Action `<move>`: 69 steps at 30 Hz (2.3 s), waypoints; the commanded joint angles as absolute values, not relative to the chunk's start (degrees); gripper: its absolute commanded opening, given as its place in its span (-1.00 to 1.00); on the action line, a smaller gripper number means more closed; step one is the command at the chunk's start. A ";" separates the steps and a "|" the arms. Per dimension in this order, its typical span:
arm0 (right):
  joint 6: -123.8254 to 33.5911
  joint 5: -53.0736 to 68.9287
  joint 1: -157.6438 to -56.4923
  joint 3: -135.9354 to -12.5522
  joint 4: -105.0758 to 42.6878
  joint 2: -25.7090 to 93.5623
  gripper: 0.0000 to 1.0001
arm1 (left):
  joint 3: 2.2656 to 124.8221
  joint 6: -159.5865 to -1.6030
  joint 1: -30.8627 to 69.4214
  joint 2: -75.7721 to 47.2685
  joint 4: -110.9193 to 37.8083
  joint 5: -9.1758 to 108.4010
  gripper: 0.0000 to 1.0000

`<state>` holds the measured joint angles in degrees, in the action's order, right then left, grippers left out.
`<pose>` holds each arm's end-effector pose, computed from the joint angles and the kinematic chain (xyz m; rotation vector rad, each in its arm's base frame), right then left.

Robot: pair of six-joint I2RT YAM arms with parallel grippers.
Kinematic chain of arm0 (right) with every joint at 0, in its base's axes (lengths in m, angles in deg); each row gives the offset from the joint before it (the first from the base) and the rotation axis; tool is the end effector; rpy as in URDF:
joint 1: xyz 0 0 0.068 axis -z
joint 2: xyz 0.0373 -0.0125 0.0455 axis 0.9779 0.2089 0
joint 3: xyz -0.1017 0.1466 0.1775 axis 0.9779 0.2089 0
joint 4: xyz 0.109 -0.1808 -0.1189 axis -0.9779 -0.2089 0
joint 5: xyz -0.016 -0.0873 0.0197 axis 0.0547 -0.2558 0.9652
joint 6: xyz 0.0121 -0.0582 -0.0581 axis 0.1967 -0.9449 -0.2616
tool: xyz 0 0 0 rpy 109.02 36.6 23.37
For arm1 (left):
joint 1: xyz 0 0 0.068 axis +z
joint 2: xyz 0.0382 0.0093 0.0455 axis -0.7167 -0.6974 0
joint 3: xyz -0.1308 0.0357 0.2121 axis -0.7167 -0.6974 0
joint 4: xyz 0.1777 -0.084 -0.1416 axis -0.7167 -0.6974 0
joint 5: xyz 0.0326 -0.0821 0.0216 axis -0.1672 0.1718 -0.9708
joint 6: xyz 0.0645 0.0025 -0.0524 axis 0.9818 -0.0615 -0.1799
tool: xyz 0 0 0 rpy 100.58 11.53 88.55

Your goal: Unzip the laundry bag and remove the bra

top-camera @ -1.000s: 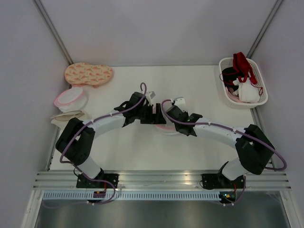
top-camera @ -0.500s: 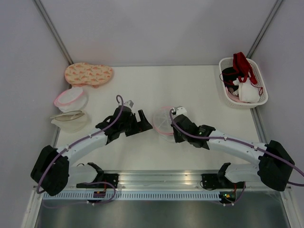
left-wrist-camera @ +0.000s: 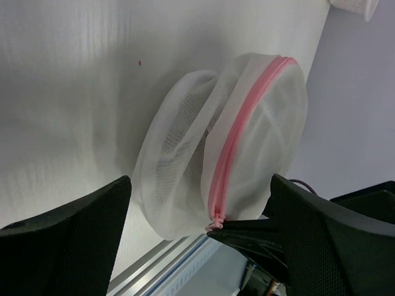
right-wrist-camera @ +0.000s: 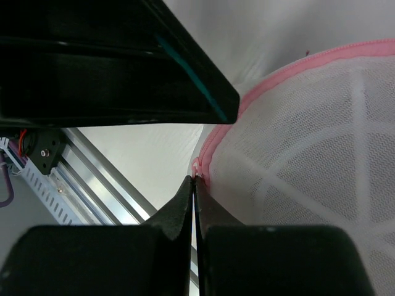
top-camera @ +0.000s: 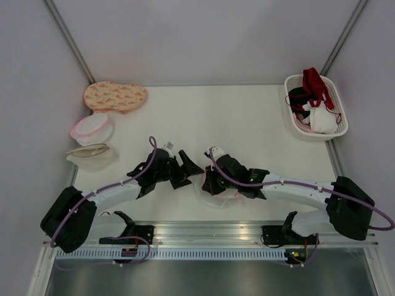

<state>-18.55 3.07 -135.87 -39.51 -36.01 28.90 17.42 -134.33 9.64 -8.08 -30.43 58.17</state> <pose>0.1515 0.2485 0.1730 -0.5452 2.3777 0.8443 0.1946 -0.1683 0.1478 -0.4376 2.4353 -1.2260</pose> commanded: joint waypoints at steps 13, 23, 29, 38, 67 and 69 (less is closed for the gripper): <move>-20.11 6.70 -136.92 -41.59 -33.41 28.61 -0.99 | 21.34 -140.21 7.37 -17.33 -15.02 63.50 0.33; -21.17 6.53 -137.18 -41.50 -35.34 27.03 -0.99 | 21.87 -139.77 7.19 -19.62 -14.31 64.38 -0.96; -21.70 5.56 -137.18 -41.59 -37.19 25.89 -0.99 | 21.87 -138.72 7.19 -19.18 -15.45 64.38 -0.96; -22.84 4.86 -137.27 -41.50 -39.65 24.04 -0.99 | 22.48 -135.56 7.37 -15.58 -20.02 63.15 -0.66; -24.25 1.52 -137.18 -43.61 -42.46 23.07 -0.99 | 31.45 -124.20 5.79 -18.82 -39.01 67.10 0.01; -24.51 2.04 -137.18 -43.87 -42.38 23.33 -0.99 | 31.19 -125.00 5.61 -19.26 -34.98 67.19 -0.07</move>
